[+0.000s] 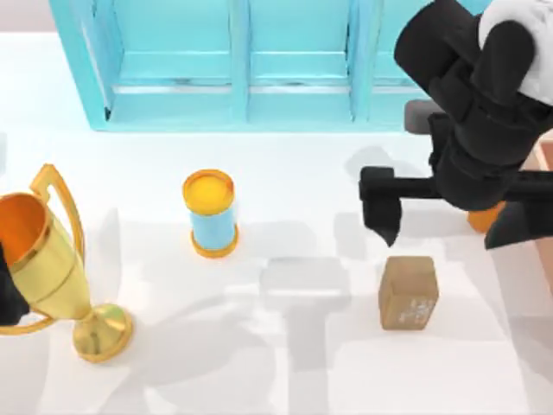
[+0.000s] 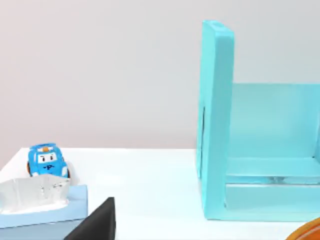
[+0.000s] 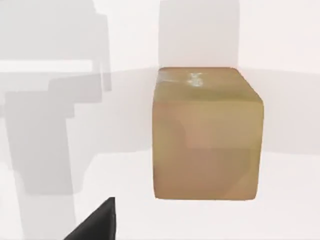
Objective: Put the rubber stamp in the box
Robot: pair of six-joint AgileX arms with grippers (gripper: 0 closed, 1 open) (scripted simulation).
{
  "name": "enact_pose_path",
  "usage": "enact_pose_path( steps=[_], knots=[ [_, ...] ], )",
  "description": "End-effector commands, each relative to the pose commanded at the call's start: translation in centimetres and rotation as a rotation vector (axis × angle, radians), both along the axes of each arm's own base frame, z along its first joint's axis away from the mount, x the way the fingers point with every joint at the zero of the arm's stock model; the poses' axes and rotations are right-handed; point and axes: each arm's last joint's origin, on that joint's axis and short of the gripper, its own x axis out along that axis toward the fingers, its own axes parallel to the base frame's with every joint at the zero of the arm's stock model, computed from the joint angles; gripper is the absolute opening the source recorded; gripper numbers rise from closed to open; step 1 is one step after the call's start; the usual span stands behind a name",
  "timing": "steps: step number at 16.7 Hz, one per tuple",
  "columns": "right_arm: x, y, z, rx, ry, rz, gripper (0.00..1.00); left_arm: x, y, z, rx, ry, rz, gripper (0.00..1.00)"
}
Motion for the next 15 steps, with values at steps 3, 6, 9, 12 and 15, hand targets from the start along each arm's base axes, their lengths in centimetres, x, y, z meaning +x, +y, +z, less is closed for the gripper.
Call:
enact_pose_path(
  steps=[3, 6, 9, 12, 15],
  knots=[
    [0.5, 1.7, -0.7, -0.032, 0.056, 0.006, 1.0, 0.0, 0.0, 0.0, 0.0, 0.0, 0.0, 1.0],
    [0.6, 1.8, -0.8, -0.035, 0.06, 0.006, 1.0, 0.0, 0.0, 0.0, 0.0, 0.0, 0.0, 1.0],
    [0.6, 1.6, -0.9, -0.034, 0.059, 0.003, 1.0, 0.0, 0.0, 0.0, 0.0, 0.0, 0.0, 1.0],
    [0.8, 1.8, -2.6, -0.035, 0.06, 0.006, 1.0, 0.0, 0.0, 0.0, 0.0, 0.0, 0.0, 1.0],
    [0.9, 2.0, -5.8, -0.035, 0.06, 0.006, 1.0, 0.0, 0.0, 0.0, 0.0, 0.0, 0.0, 1.0]
  ],
)
